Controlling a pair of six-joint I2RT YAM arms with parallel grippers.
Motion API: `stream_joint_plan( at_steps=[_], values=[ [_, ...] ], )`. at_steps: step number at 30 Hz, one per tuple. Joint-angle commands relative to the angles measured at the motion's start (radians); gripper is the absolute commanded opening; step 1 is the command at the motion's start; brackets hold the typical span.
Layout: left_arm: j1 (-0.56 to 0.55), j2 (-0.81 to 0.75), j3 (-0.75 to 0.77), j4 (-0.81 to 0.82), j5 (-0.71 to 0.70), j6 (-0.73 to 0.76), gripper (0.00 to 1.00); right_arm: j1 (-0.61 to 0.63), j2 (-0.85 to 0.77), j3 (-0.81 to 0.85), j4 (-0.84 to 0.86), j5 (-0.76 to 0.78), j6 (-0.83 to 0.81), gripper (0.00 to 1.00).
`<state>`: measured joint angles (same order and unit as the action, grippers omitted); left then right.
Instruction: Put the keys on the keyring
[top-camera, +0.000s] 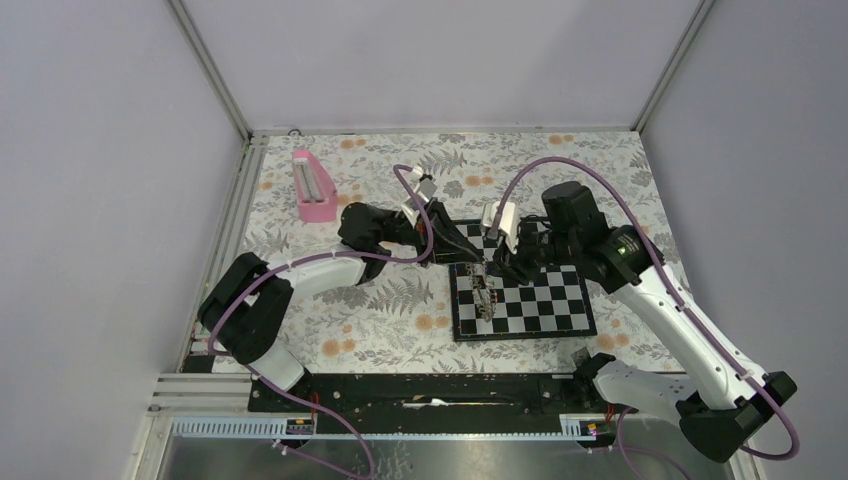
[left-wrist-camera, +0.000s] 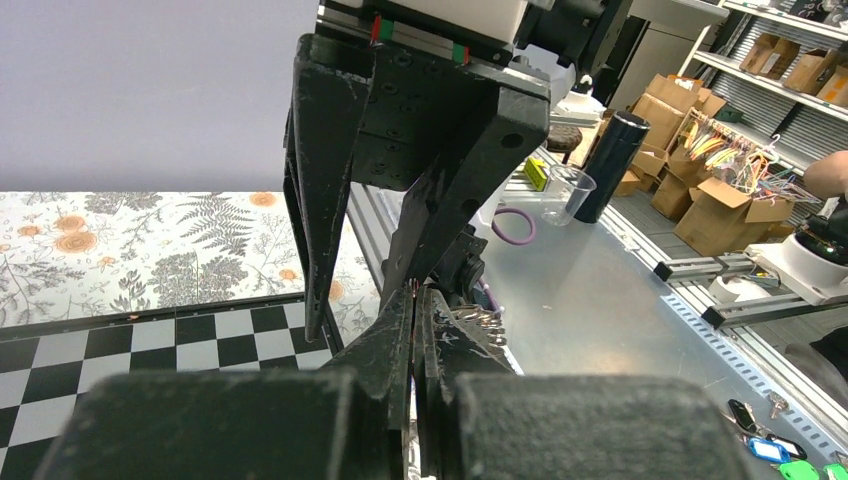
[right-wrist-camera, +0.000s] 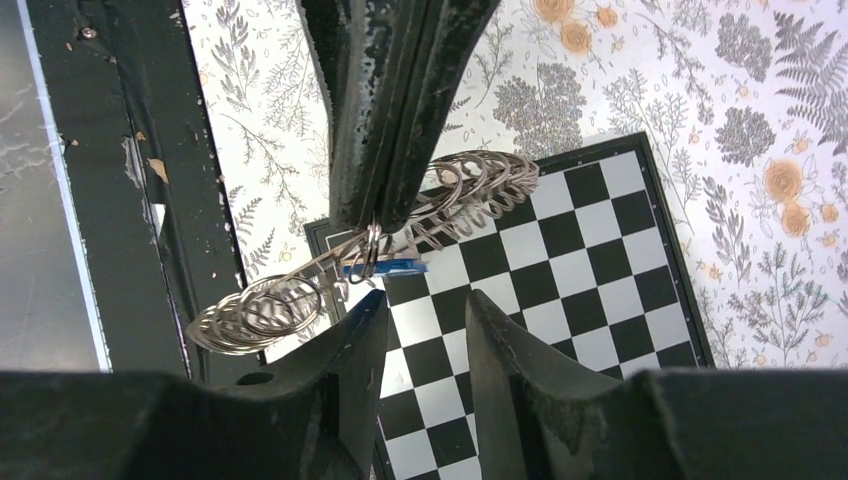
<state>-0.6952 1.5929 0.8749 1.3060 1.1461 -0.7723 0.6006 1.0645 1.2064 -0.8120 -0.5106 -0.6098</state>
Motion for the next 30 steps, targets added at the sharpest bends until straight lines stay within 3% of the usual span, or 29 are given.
stream_joint_plan(
  at_steps=[1,13,20,30],
  values=[
    [-0.001,0.008,0.012,0.131,-0.005,-0.042,0.00,0.004,-0.034,-0.009,0.047,-0.070,-0.027,0.42],
    [0.000,0.015,0.006,0.149,-0.010,-0.047,0.00,-0.019,-0.053,-0.082,0.146,-0.205,0.018,0.41],
    [0.000,0.018,-0.003,0.165,-0.002,-0.057,0.00,-0.028,-0.055,-0.137,0.227,-0.207,0.047,0.39],
    [0.000,0.024,-0.005,0.180,0.007,-0.061,0.00,-0.044,-0.088,-0.151,0.233,-0.196,0.052,0.13]
  ],
)
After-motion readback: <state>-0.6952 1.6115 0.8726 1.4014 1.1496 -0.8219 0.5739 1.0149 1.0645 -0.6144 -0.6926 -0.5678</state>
